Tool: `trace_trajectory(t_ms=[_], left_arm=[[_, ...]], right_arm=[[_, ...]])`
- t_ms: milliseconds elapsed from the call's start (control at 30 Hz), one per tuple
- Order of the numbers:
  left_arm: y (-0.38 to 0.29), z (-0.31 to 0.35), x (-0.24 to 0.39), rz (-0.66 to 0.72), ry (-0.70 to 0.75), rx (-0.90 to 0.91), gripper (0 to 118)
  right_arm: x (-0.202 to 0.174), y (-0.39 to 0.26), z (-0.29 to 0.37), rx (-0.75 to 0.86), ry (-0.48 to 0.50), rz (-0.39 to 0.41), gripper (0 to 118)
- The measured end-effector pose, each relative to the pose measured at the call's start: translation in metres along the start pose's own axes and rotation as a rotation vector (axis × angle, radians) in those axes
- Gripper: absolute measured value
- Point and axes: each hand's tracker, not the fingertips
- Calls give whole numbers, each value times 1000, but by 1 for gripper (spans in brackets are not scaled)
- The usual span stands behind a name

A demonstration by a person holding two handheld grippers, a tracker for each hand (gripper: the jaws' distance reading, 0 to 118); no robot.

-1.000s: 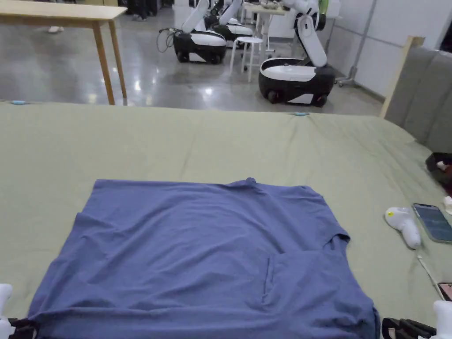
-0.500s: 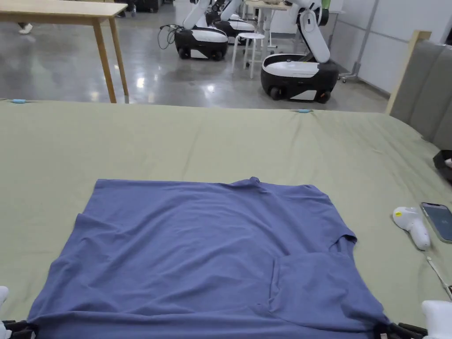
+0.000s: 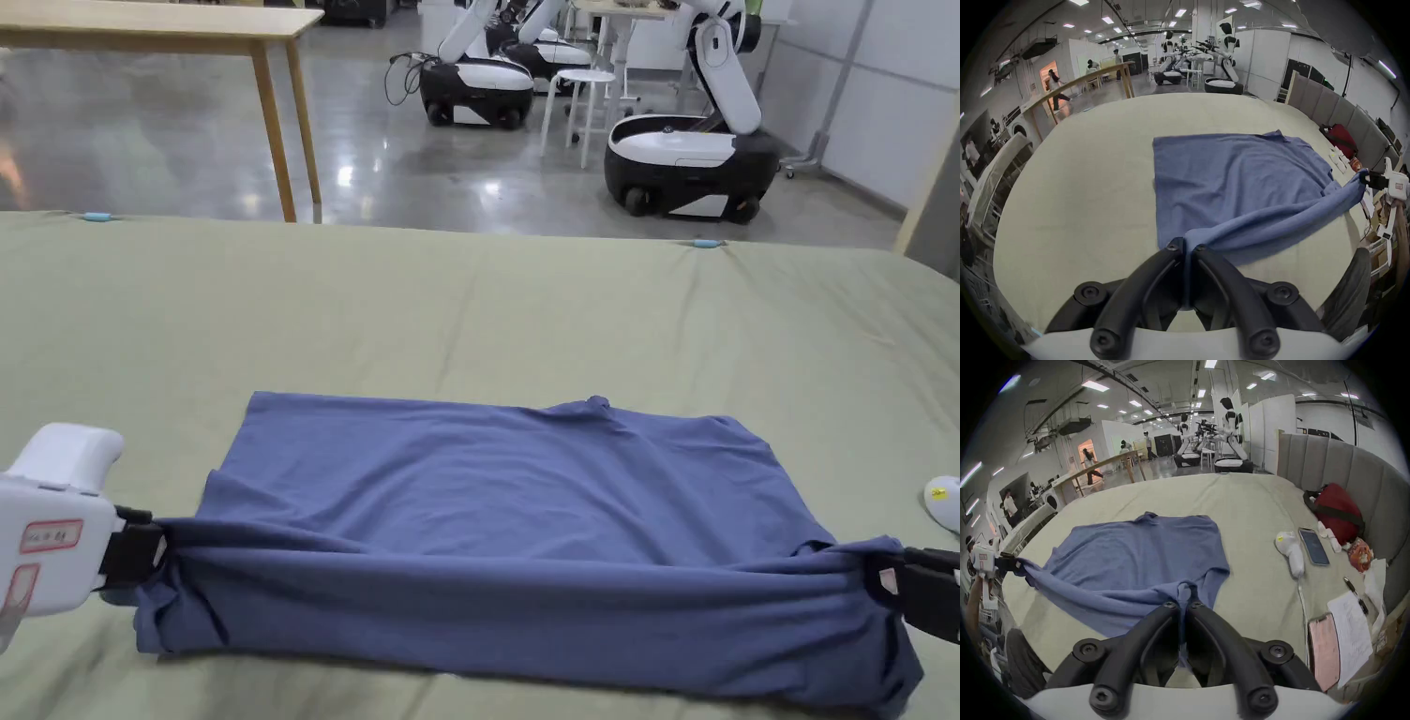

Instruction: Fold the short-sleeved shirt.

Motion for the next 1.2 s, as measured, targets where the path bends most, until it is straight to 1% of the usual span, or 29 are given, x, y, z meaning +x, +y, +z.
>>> trace_trajectory(t_ms=[67,167,333,367,400,433,467,500,533,633,667,700,733,767,800,833,867,900,967,1000,1033,1067,1133,1200], left_arm=[[15,-17,-4,10,-6,-8,3],[33,-45,-6,20,-8,-32,3],[44,-80,-14,79,-35,-64,3],[44,-83,-15,87,-46,-56,3],[43,-86,-16,94,-58,-46,11],[41,-87,-17,100,-52,-44,50],[37,-87,-18,106,-50,-43,96],[32,-86,-18,107,-35,-55,117],[26,-76,-19,118,-14,-12,113],[6,-52,-24,138,51,16,103],[-1,-43,-24,140,78,40,92],[-9,-35,-24,139,93,38,63],[-16,-35,-28,142,93,44,0],[-22,-34,-29,146,86,32,0],[-28,-32,-29,158,71,60,0],[-33,-33,-29,168,35,6,0],[-35,-33,-30,181,10,9,0],[-36,-36,-30,187,5,6,11],[-37,-42,-29,196,2,-3,102],[-39,-46,-23,191,4,-25,118],[-40,-54,-21,193,5,-54,112],[-37,-54,-20,174,-20,27,113],[-37,-67,-14,199,21,-61,113],[-36,-78,-11,197,28,-68,112]], right_arm=[[0,11,-19,-25,-15,18,5],[6,23,-49,-69,-19,8,5],[17,27,-89,-131,-14,-41,5],[19,26,-94,-144,-4,-69,7],[22,23,-97,-152,14,-114,18],[22,19,-96,-142,0,-145,65],[22,15,-95,-143,1,-138,106],[22,10,-90,-141,11,-135,118],[23,9,-78,-100,22,-128,113],[21,-2,-53,-87,-18,-113,114],[23,-15,-46,-78,-37,-114,110],[23,-21,-38,-70,-44,-115,92],[23,-28,-29,-38,-49,-123,36],[22,-33,-25,-28,-68,-130,0],[18,-38,-22,-36,-103,-122,0],[21,-41,-21,-34,-88,-122,0],[24,-43,-21,-49,-68,-121,0],[25,-45,-20,-55,-65,-129,0],[16,-52,-14,-51,-71,-114,0],[15,-54,-12,-53,-73,-106,0],[14,-56,-11,-56,-69,-105,0],[15,-58,-11,-62,-60,-115,0],[14,-62,-12,-62,-54,-120,0],[14,-63,-14,-72,-53,-116,0]])
